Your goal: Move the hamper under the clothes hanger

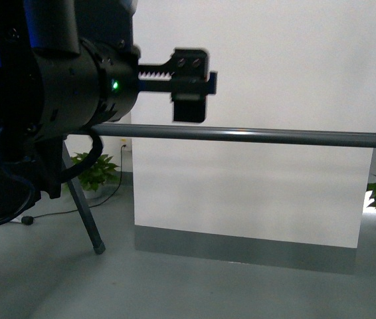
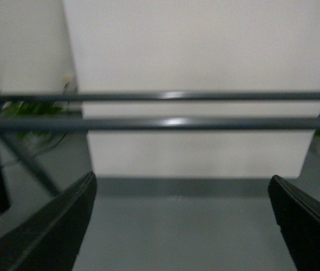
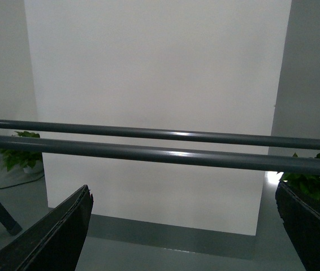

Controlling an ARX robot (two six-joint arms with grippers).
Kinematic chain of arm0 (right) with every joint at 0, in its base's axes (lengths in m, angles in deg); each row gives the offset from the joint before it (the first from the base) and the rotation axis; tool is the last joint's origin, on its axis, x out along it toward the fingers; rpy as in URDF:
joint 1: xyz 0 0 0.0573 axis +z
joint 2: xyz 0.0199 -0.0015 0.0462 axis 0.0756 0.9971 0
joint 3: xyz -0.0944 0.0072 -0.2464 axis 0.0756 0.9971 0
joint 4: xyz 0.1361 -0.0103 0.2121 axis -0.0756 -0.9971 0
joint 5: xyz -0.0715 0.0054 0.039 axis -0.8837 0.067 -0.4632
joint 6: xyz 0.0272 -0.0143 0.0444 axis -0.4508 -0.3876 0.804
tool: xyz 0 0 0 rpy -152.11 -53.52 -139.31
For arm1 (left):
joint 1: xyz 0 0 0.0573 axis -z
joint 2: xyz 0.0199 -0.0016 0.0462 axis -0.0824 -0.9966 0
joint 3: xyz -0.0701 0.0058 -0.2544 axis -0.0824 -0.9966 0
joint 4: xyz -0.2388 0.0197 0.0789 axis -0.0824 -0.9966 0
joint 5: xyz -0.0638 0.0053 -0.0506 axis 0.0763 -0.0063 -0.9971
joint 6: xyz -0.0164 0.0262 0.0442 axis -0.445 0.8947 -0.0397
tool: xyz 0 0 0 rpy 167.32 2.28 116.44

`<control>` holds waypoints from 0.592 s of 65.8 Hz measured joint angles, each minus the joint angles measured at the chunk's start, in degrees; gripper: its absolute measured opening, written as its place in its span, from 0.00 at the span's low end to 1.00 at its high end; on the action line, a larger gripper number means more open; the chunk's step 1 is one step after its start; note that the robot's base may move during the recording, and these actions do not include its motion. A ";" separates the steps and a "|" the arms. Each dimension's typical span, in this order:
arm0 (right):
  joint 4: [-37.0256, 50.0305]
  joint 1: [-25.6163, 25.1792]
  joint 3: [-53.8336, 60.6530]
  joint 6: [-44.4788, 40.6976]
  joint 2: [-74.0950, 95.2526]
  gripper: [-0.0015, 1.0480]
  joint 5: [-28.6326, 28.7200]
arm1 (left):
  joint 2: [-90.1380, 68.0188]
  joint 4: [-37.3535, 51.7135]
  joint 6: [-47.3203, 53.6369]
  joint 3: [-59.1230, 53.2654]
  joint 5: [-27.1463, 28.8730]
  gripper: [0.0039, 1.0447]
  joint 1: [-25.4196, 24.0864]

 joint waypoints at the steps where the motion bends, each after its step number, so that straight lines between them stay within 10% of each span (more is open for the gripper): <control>1: 0.00 0.00 0.00 0.00 0.00 0.92 0.00 | 0.26 -0.61 -0.37 -0.26 0.68 0.85 -0.09; 12: -22.53 0.28 2.27 0.74 -8.98 0.69 -1.57 | 9.29 -2.03 -3.34 -13.31 -0.63 0.59 -4.24; 39: -22.36 3.56 16.24 0.87 -20.61 0.10 -4.33 | 25.03 3.96 -4.70 -35.98 -9.25 0.02 -13.66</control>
